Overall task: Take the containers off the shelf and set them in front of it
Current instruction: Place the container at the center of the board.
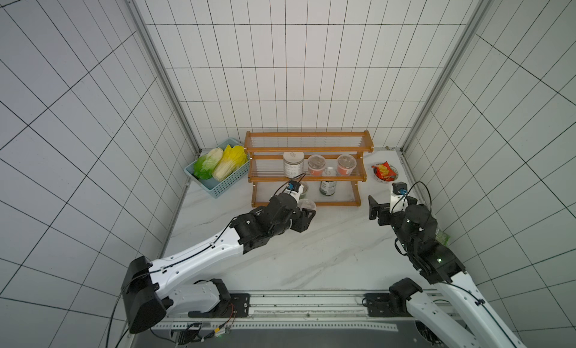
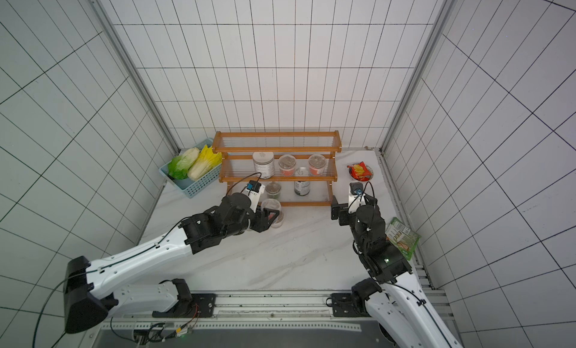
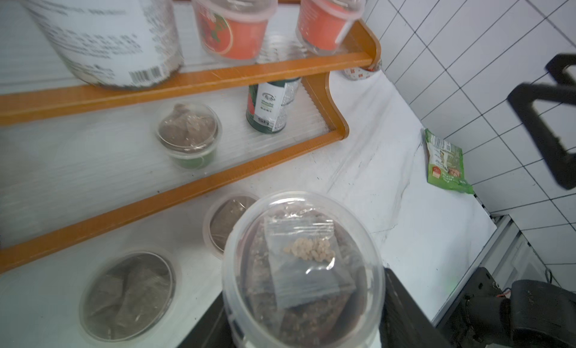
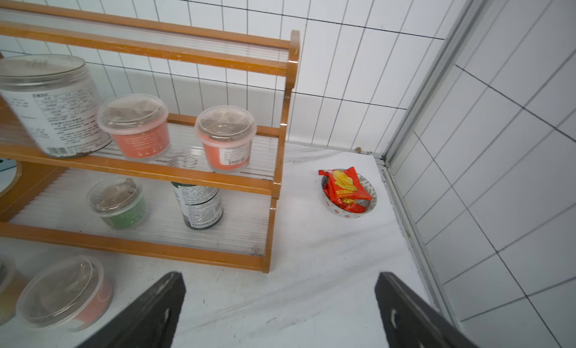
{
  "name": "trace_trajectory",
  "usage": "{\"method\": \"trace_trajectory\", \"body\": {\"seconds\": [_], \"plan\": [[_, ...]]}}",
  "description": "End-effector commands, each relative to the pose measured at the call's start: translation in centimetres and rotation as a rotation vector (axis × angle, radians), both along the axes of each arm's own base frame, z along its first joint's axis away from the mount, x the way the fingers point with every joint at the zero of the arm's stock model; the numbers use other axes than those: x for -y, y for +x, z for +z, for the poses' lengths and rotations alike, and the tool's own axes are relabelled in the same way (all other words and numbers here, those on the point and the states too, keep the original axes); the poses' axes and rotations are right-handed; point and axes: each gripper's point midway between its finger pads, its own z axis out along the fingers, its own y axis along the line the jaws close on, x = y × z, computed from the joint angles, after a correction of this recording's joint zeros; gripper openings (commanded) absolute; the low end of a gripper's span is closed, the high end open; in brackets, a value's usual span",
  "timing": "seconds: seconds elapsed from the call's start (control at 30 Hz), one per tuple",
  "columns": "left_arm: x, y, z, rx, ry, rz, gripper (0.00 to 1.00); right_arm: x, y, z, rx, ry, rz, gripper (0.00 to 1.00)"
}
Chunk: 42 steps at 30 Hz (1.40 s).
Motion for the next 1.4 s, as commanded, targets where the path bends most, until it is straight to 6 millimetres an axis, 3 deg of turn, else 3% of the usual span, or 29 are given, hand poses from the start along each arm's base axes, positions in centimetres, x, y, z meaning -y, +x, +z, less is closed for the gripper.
{"method": "trace_trajectory", "body": {"seconds": [0.0, 0.17, 0.47, 0.67, 1.13, 1.37], "plan": [[3.0, 0.2, 0.0, 0.024, -0.044, 0.027, 0.56, 2.1, -0.5, 0.5, -0.016, 0.012, -0.085, 0.99], [7.0, 0.6, -3.5, -0.011, 0.005, -0.006, 0.56, 2.3, -0.5, 0.2, -0.019, 0.025, -0.090, 0.99], [10.6, 3.3, -8.0, 0.019, 0.119, 0.000, 0.55, 3.0, -0.9, 0.3, -0.001, 0.004, -0.108, 0.99], [11.6, 4.9, -10.9, 0.031, 0.162, 0.016, 0.55, 2.9, -0.8, 0.1, -0.005, -0.003, -0.105, 0.99], [12.6, 7.6, -13.5, 0.063, 0.105, 0.001, 0.56, 2.7, -0.5, -0.3, 0.000, -0.004, -0.092, 0.99], [12.7, 7.8, -15.0, 0.043, 0.103, -0.014, 0.56, 2.4, -0.3, -0.5, -0.007, -0.006, -0.079, 0.99]]}}
